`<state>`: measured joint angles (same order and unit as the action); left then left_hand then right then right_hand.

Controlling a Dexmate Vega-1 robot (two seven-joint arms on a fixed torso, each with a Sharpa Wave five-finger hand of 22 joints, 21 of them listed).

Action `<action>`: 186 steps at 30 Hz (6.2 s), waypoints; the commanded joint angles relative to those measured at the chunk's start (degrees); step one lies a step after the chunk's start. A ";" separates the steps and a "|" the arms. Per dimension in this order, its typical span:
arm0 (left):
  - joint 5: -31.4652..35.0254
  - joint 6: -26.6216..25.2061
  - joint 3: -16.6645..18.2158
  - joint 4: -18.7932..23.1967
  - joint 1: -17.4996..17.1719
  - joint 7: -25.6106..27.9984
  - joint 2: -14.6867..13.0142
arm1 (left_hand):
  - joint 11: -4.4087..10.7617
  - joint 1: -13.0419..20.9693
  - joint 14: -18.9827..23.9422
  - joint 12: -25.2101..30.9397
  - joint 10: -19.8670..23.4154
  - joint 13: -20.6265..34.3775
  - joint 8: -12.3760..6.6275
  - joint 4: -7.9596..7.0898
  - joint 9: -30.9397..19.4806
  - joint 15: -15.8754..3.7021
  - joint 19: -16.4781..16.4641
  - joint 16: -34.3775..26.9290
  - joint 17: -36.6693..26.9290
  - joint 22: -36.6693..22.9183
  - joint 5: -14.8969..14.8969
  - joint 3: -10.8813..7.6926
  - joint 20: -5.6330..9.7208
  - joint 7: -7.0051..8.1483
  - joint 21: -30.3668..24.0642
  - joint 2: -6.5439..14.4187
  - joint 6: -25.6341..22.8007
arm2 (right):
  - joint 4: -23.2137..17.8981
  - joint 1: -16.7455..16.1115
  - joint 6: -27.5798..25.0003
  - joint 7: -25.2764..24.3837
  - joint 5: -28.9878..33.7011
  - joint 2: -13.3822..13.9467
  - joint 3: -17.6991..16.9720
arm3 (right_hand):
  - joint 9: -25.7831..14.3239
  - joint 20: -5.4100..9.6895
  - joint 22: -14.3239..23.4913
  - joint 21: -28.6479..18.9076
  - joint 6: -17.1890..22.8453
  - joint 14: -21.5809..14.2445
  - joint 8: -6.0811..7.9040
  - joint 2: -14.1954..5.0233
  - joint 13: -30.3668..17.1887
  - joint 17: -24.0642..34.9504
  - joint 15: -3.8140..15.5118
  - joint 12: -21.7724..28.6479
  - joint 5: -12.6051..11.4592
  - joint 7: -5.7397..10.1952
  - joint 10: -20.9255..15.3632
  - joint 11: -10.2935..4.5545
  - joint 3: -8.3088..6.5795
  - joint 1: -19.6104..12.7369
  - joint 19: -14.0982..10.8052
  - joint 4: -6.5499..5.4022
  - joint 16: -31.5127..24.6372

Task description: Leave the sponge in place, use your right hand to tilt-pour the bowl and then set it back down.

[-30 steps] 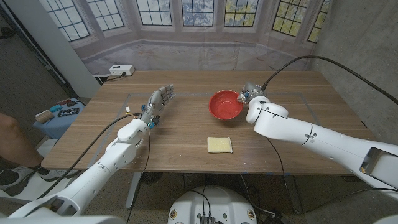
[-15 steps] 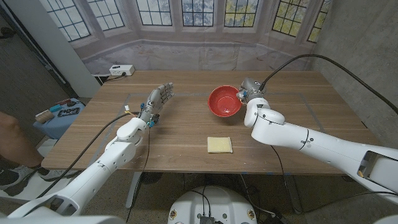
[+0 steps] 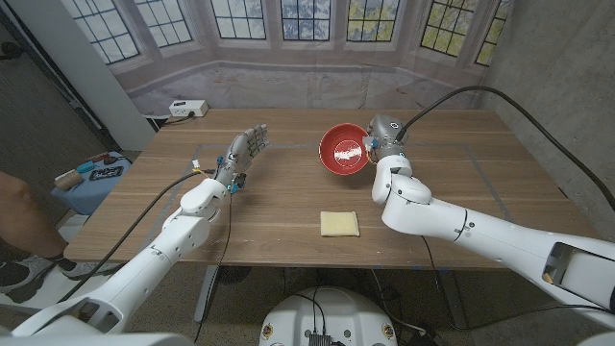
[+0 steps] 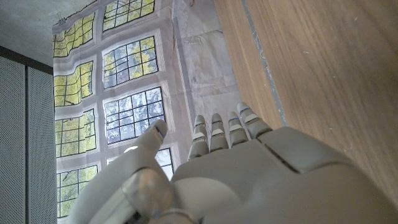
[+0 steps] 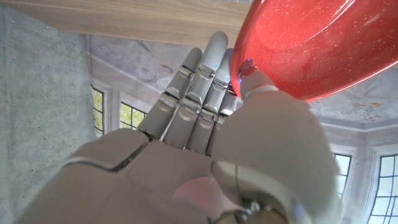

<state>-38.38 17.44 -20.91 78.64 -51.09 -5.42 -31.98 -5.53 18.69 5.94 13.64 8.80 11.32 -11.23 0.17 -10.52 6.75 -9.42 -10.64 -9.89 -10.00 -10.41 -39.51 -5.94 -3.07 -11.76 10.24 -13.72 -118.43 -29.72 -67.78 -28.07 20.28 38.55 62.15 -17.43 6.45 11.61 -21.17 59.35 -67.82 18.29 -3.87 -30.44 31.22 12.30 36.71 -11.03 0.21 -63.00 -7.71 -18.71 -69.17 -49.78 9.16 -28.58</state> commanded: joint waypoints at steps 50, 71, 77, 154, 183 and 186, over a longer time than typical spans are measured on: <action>1.05 -2.28 -1.45 -1.78 2.99 -0.68 0.39 | 0.22 0.23 0.64 -0.34 0.77 0.18 0.17 0.38 -0.29 -0.05 -0.41 0.06 -0.09 -0.28 -0.31 -0.24 0.09 -0.14 0.04 -0.30 -0.73 | 19.59 -9.15 11.58 -5.87 26.37 -10.07 -5.66 | -0.71 2.48 -0.04 -1.88 0.04 -1.68 -0.22 -1.42 -0.14 2.25 1.30 0.03 -0.23 0.53 0.11 -0.49 1.25 -1.67 0.80 -0.33 2.23; 0.73 -2.64 -1.53 -2.82 3.58 -1.15 0.67 | 0.19 0.26 0.64 -0.44 0.87 0.20 0.20 0.47 -0.30 -0.08 -0.44 0.10 -0.10 -0.28 -0.31 -0.24 0.08 -0.14 0.06 -0.26 -0.83 | 24.27 -8.84 13.95 -4.55 32.89 -9.00 -5.21 | -0.90 2.38 -0.15 -2.20 -0.26 -1.46 -0.37 -1.58 -0.25 2.95 1.32 -0.19 -0.30 0.56 0.48 -0.23 1.60 -1.93 1.66 -0.27 3.32; 0.57 -2.69 -1.66 -3.51 4.03 -1.86 0.76 | 0.20 0.22 0.63 -0.46 0.90 0.21 0.20 0.42 -0.30 -0.08 -0.45 0.10 -0.12 -0.28 -0.31 -0.25 0.12 -0.12 0.06 -0.24 -0.88 | 25.82 -8.75 14.58 -6.18 34.81 -9.35 -5.51 | -0.95 2.35 -0.18 -2.30 -0.41 -1.31 -0.44 -1.64 -0.26 3.14 1.30 -0.28 -0.32 0.63 0.61 -0.32 1.71 -1.99 1.93 -0.29 3.71; -0.34 -3.92 -1.79 -5.02 4.97 -4.59 0.14 | 0.05 0.11 0.67 -0.71 1.16 0.25 0.24 0.43 -0.32 -0.10 -0.50 0.16 -0.11 -0.28 -0.31 -0.36 0.11 -0.08 0.09 -0.22 -1.36 | 20.09 -11.84 19.09 -4.42 27.03 -10.22 -12.28 | -1.64 2.89 -0.41 -3.61 -0.97 -1.40 -0.60 -2.29 -0.90 5.93 1.34 -0.52 -0.65 1.38 1.12 -0.65 3.10 -2.35 4.31 -0.53 6.96; -0.22 -3.86 -2.10 -5.50 5.16 -4.60 0.59 | 0.09 0.02 0.69 -0.81 1.15 0.26 0.28 0.37 -0.32 -0.03 -0.42 0.15 -0.13 -0.28 -0.30 -0.35 0.03 -0.11 0.13 -0.23 -1.39 | 10.58 -13.40 15.65 6.18 14.97 -8.86 -15.99 | -1.84 2.57 -0.45 -4.14 -1.04 -1.44 -0.63 -2.59 -0.97 6.73 1.34 -0.66 -0.63 1.29 1.31 -0.28 3.42 -2.60 4.75 -0.48 7.97; -0.15 -3.83 -2.17 -5.66 5.28 -4.71 0.62 | 0.03 0.03 0.66 -0.83 1.14 0.26 0.28 0.40 -0.32 -0.06 -0.42 0.16 -0.12 -0.28 -0.30 -0.36 0.06 -0.12 0.13 -0.24 -1.41 | 9.98 -13.09 15.13 7.04 13.67 -8.64 -16.08 | -1.89 2.56 -0.45 -4.18 -1.17 -1.44 -0.66 -2.65 -0.97 6.84 1.32 -0.71 -0.62 1.14 1.42 -0.24 3.43 -2.64 4.85 -0.48 8.05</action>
<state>-38.57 13.55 -22.90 73.47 -46.07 -9.87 -31.53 -5.42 18.69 6.24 12.93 9.31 11.32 -11.03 0.39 -10.52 6.45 -9.41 -10.64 -9.89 -10.00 -10.41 -39.74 -5.94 -3.38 -11.76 10.24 -14.63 -105.57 -42.96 -51.21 -24.38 38.49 29.22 47.08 -19.03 5.01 11.20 -25.01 58.41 -69.10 17.25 -4.85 -31.23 37.84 13.25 36.00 -11.45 1.33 -61.62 -8.04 -15.47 -70.15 -45.29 8.60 -20.75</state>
